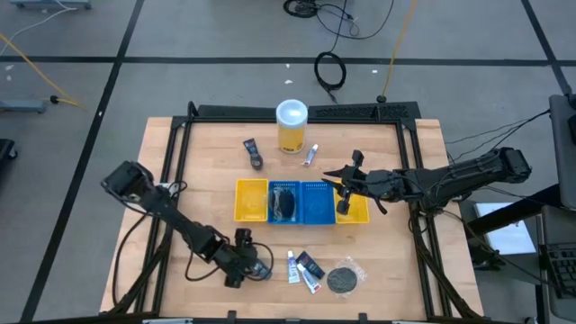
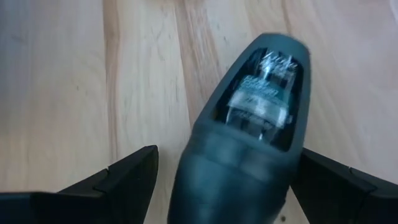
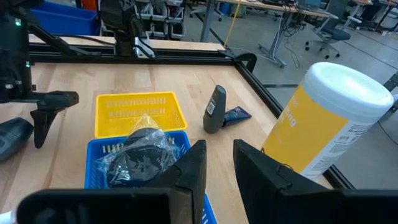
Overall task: Pick & Place Travel size toiletries
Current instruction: Put the black deodorant into the right yellow bin
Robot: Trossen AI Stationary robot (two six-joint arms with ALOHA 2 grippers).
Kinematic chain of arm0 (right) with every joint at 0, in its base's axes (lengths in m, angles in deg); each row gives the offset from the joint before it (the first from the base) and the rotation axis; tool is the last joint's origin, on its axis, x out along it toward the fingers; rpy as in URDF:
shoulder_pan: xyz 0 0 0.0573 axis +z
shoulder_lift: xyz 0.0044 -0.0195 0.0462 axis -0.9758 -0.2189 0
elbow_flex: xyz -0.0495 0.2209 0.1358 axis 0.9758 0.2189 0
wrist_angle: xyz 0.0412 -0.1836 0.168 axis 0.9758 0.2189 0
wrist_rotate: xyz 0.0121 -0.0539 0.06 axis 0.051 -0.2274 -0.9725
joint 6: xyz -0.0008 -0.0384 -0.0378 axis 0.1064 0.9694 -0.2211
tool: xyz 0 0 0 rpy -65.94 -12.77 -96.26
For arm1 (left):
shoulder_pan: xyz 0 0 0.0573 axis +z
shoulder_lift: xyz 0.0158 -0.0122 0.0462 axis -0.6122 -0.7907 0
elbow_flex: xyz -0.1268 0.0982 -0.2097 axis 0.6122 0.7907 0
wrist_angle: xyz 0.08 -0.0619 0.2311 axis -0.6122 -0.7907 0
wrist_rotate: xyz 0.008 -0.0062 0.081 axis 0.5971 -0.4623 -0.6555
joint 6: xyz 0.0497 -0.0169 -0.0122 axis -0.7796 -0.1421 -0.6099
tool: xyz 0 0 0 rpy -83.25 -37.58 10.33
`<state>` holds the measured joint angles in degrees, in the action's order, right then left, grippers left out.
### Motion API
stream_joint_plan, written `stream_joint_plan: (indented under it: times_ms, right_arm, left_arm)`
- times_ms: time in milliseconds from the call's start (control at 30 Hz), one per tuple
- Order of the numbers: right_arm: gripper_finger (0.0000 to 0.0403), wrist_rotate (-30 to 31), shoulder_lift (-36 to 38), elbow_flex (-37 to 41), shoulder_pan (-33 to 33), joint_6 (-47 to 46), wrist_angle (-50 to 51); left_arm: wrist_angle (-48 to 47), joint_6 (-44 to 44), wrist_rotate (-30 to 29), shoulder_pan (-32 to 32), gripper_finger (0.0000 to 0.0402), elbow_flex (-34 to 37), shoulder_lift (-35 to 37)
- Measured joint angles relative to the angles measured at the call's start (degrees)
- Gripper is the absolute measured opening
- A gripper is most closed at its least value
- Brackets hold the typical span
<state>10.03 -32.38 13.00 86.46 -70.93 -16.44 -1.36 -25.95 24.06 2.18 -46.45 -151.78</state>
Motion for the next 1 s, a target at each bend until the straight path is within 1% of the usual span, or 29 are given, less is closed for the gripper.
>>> stream_joint_plan:
  times_ms: [100,200,300,400,433,700,833,1000]
  right_arm:
    - [0.0075,0.0,0.0,0.0,0.0,-0.2,0.0]
    - [0.0075,0.0,0.0,0.0,0.0,-0.2,0.0]
    - [0.0075,0.0,0.0,0.0,0.0,-0.2,0.0]
    - [0.0075,0.0,0.0,0.0,0.0,-0.2,0.0]
    - [0.0075,0.0,0.0,0.0,0.0,-0.2,0.0]
    - [0.0075,0.0,0.0,0.0,0.0,-0.2,0.0]
    - [0.0075,0.0,0.0,0.0,0.0,-0.2,0.0]
    - [0.0075,-0.1,0.0,0.0,0.0,-0.2,0.1]
  left_arm:
    - [2.0,-1.4,0.3,0.1,0.0327,0.0,-1.0]
    - [3.9,-2.8,1.4,0.3,0.0300,0.0,-1.7]
    - [4.1,-3.1,1.9,0.3,0.0258,0.0,-1.7]
    - [4.2,-3.1,2.4,0.3,0.0206,0.0,-1.7]
    - [4.1,-3.0,2.7,0.3,0.0195,-0.1,-1.7]
    - [3.7,-0.1,3.1,0.5,0.0195,-0.1,-1.2]
    - [3.0,1.4,3.0,1.3,0.0195,0.1,1.5]
    - [4.0,0.2,-1.5,2.3,0.0195,0.1,6.9]
